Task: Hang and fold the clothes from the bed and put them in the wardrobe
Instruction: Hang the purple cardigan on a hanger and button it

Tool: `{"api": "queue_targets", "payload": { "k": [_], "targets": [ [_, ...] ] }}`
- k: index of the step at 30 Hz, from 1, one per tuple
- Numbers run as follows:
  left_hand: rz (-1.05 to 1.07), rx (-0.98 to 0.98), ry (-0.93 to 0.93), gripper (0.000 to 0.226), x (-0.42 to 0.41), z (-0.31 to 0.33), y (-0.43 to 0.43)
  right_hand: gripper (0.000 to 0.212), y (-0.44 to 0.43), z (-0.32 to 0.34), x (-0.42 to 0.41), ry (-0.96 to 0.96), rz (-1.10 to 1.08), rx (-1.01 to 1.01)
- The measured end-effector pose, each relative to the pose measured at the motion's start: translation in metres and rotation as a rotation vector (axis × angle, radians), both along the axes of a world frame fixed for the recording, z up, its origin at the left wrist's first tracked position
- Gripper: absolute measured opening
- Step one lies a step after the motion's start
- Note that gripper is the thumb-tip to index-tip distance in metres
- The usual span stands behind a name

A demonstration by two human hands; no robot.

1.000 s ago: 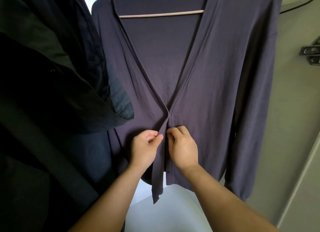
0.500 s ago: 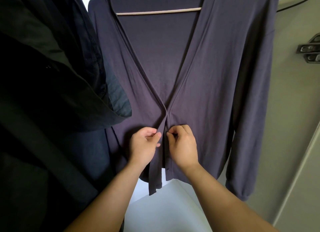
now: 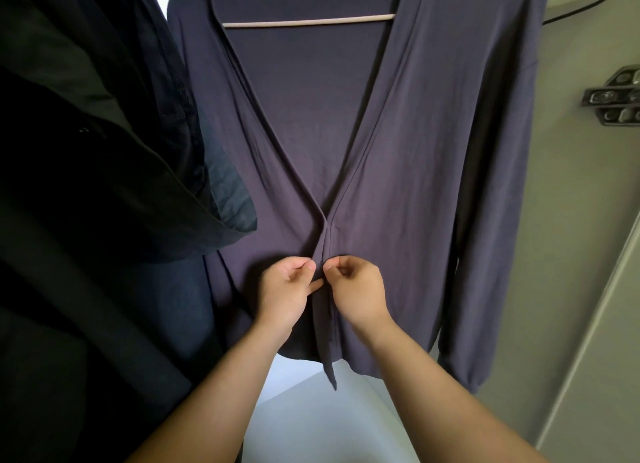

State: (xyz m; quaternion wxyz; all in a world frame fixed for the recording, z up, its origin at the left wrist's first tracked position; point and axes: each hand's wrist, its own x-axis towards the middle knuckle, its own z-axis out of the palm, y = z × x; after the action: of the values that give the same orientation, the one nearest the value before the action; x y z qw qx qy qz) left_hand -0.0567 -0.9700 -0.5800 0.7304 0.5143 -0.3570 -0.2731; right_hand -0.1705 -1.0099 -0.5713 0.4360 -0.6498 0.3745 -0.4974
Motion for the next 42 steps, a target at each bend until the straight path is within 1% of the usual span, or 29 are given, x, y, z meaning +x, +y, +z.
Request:
{"api": "queue_targets", "payload": {
  "k": [6,10,12,16,20,21,24,27,29,32,34,37,39,42],
  "targets": [
    [-0.013,-0.003,0.003,0.016,-0.004,0.004,0.004,0.019,0.003,0.002,0.003,-0.072,0.054,0.161],
    [-0.022,-0.003,0.002,0.018,-0.006,0.006,0.005,0.019,0.003,0.003,0.004,-0.079,0.023,0.169],
    [-0.036,-0.002,0.000,0.017,-0.008,0.006,0.006,0.019,0.003,0.002,0.004,-0.081,-0.020,0.146],
    [-0.082,0.013,-0.008,0.014,-0.009,0.005,0.008,0.019,0.004,0.001,0.003,-0.024,-0.095,0.050],
    [-0.149,0.040,0.144,0.013,-0.007,0.010,0.010,0.016,0.007,0.000,0.000,0.034,-0.121,-0.069],
    [-0.150,0.059,0.156,0.013,-0.006,0.012,0.010,0.015,0.008,0.000,0.001,0.041,-0.129,-0.097],
    [-0.150,0.130,0.130,0.015,-0.004,0.013,0.009,0.014,0.011,-0.001,0.001,0.035,-0.129,-0.172],
    [-0.179,0.154,0.136,0.008,-0.002,0.013,0.010,0.016,0.014,-0.002,0.000,0.010,-0.113,-0.207],
    [-0.189,0.163,0.136,0.009,0.000,0.014,0.010,0.013,0.013,-0.003,-0.001,0.008,-0.110,-0.215],
    [-0.183,0.174,0.105,0.010,0.004,0.012,0.011,0.012,0.013,-0.002,-0.003,0.034,-0.116,-0.213],
    [-0.149,0.169,0.067,0.008,0.004,0.012,0.011,0.013,0.014,-0.001,-0.005,0.019,-0.092,-0.171],
    [-0.093,0.152,-0.042,0.005,0.002,0.011,0.010,0.012,0.017,0.003,-0.004,-0.016,-0.051,-0.101],
    [-0.072,0.135,-0.105,0.006,0.000,0.011,0.010,0.014,0.014,0.006,-0.002,0.020,-0.089,-0.084],
    [-0.060,0.125,-0.146,0.009,-0.001,0.012,0.010,0.012,0.008,0.009,-0.003,0.068,-0.141,-0.045]
  ]
}}
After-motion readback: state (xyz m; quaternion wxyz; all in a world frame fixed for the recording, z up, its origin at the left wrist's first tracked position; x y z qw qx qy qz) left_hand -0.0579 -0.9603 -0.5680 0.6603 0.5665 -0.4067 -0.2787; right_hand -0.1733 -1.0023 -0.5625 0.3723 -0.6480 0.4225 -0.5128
